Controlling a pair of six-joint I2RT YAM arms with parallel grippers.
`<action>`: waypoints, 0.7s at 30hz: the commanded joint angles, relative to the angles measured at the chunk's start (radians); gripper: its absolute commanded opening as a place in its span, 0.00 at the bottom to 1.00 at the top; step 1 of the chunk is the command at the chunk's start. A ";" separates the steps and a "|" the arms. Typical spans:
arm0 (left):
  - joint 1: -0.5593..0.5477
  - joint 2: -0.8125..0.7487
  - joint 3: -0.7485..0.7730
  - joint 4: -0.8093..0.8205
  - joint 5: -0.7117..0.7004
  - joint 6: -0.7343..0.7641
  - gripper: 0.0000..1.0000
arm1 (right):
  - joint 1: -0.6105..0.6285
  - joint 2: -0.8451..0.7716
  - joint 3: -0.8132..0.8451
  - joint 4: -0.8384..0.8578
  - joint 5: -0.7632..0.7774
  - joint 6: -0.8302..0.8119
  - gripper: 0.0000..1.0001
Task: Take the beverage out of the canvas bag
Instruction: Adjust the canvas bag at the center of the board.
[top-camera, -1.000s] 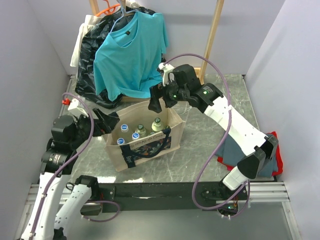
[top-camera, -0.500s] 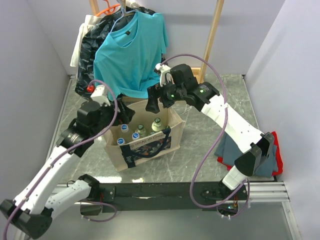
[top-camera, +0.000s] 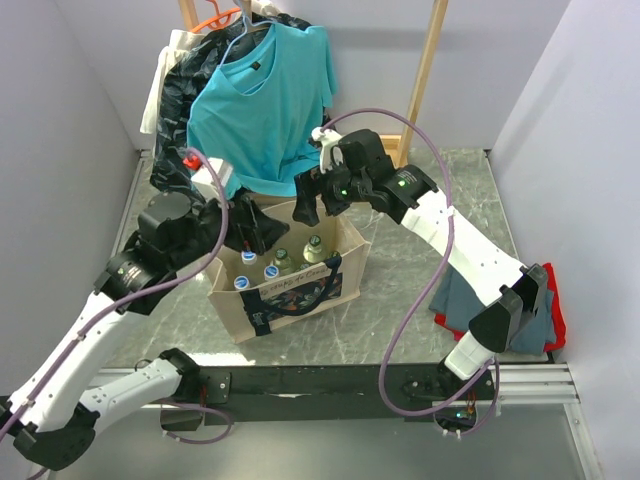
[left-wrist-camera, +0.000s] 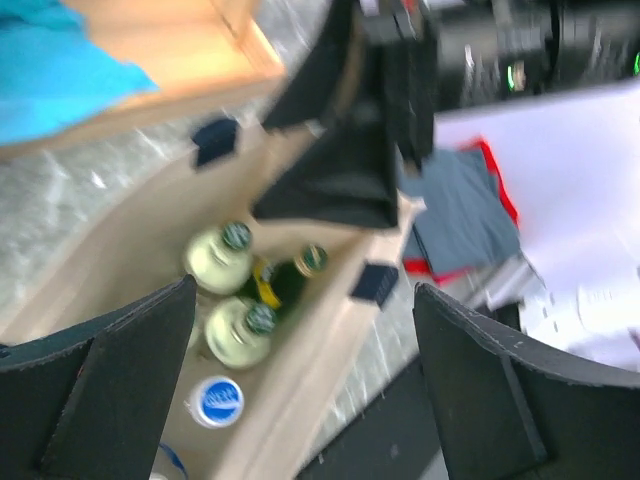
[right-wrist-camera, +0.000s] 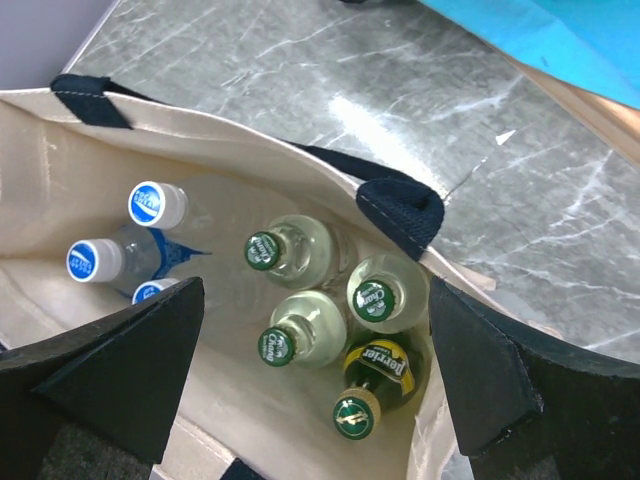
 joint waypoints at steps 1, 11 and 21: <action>-0.042 0.023 -0.046 -0.083 0.101 0.031 0.95 | 0.007 -0.007 0.013 0.020 0.046 -0.001 0.99; -0.158 0.023 -0.190 -0.074 0.028 -0.047 0.95 | 0.005 -0.009 -0.013 0.046 0.066 0.009 1.00; -0.327 0.006 -0.250 -0.061 0.069 -0.125 0.93 | 0.007 0.049 0.016 0.016 -0.040 -0.006 0.98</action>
